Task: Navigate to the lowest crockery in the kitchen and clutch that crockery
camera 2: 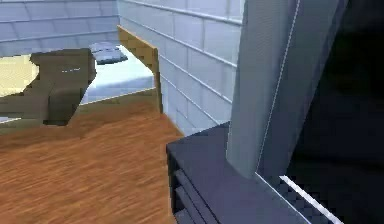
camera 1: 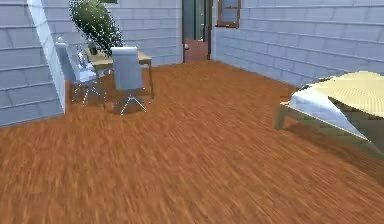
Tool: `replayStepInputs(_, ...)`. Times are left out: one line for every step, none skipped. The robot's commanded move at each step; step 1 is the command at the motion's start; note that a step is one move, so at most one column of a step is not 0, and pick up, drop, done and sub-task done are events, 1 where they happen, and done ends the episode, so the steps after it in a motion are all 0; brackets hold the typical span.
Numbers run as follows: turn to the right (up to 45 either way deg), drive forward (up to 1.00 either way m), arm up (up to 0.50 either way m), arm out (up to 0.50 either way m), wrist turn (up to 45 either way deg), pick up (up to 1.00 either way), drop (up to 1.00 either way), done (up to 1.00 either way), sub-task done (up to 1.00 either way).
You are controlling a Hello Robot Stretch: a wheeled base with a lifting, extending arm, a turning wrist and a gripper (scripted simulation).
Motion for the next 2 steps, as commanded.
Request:
replayStepInputs(0.0, 1.00, 0.00, 0.00, 0.0, 0.00, 0.00, 0.00, 0.00)
replayStepInputs(0.0, 1.00, 0.00, 0.00, 0.0, 0.00, 0.00, 0.00, 0.00)
